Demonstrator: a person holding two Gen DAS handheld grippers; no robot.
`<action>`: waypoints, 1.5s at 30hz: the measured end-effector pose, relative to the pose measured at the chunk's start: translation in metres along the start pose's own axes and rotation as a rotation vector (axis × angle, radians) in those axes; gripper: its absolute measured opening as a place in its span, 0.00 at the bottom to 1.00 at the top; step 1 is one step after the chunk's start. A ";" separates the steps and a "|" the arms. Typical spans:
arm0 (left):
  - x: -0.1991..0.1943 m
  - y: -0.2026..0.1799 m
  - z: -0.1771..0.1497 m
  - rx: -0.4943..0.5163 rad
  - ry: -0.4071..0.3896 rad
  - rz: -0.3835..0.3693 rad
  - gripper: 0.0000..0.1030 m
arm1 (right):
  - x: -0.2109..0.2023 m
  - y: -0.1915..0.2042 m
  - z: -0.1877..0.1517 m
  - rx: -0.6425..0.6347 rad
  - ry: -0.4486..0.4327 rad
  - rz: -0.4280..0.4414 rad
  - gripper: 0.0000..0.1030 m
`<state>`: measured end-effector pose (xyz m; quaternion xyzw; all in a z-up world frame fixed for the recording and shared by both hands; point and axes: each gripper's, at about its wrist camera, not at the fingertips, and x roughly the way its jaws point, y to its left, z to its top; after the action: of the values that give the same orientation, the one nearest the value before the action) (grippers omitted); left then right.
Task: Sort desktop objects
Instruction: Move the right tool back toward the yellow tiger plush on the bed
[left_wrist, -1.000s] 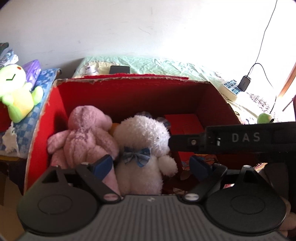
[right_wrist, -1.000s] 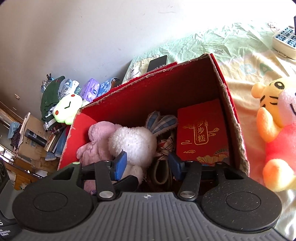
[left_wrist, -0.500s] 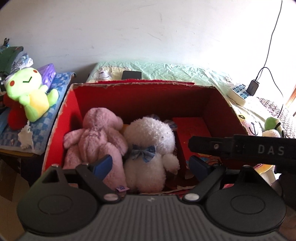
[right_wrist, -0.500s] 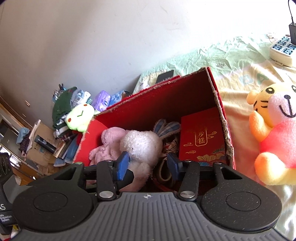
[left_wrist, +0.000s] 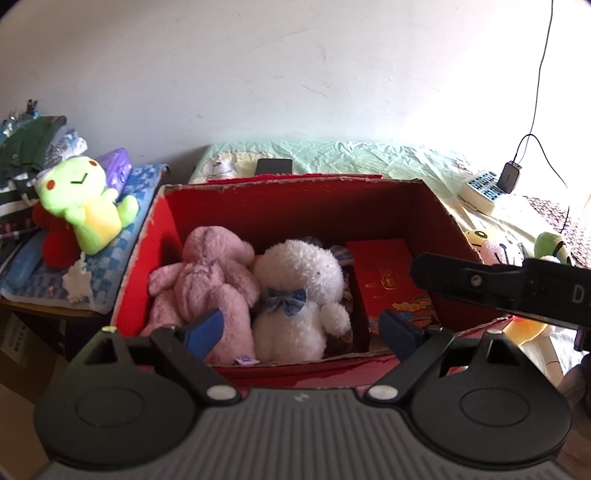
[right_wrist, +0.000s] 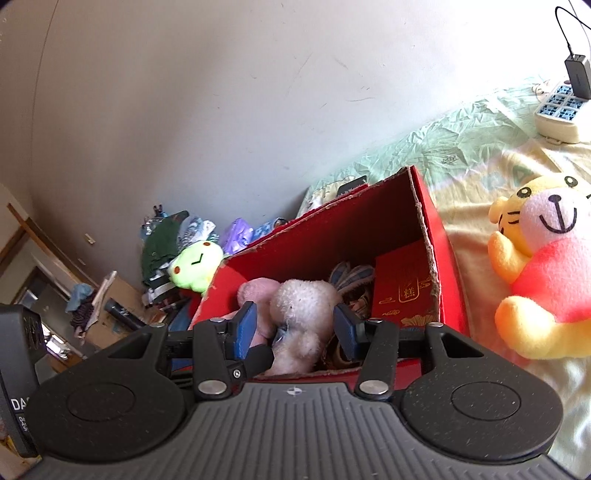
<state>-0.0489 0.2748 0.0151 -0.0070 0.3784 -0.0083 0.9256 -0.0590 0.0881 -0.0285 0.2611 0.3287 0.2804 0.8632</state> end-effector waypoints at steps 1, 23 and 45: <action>-0.003 -0.002 0.000 -0.003 -0.005 0.006 0.89 | -0.002 -0.001 0.001 -0.004 0.003 0.013 0.49; -0.018 -0.132 -0.002 0.012 0.002 0.060 0.90 | -0.088 -0.079 0.029 -0.077 0.032 0.059 0.50; 0.032 -0.277 -0.021 0.161 0.145 -0.275 0.92 | -0.163 -0.225 0.046 0.212 -0.039 -0.258 0.54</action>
<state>-0.0433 -0.0032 -0.0168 0.0160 0.4378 -0.1653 0.8836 -0.0582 -0.1901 -0.0732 0.3118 0.3704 0.1261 0.8658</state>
